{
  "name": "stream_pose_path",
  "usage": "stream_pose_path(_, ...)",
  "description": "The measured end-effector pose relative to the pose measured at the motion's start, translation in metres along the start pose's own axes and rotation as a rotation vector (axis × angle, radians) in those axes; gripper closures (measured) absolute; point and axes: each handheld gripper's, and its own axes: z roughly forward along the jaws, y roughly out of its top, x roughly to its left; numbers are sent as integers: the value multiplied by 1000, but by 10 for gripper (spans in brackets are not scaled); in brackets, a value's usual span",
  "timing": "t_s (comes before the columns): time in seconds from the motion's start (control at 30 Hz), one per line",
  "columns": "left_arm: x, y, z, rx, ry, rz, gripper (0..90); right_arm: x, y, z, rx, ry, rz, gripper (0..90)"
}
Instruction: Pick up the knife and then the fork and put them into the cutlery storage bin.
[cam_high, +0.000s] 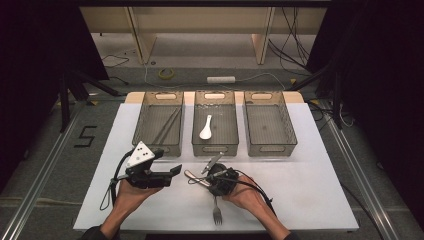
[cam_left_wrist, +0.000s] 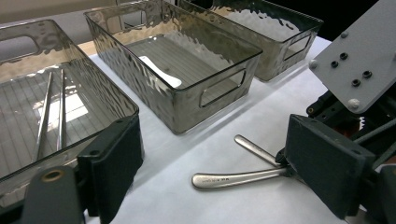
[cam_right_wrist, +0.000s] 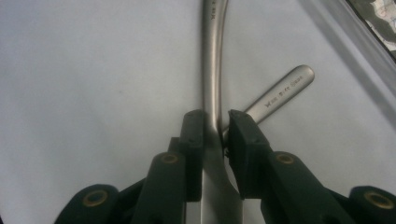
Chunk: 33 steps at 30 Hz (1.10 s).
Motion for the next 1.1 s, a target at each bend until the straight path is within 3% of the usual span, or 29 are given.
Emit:
stream_pose_path(0.27,0,0,0,4,0,-2,184,-2,3,2,-13,-15,-41,732)
stream_pose_path(0.47,1,0,-1,3,-2,-5,184,0,6,4,-21,12,-66,714)
stream_pose_path(0.7,2,0,-2,-5,12,-12,184,4,13,13,8,28,-69,716)
stream_pose_path(1.1,7,0,-3,-5,48,-48,184,0,13,13,17,51,-44,784)
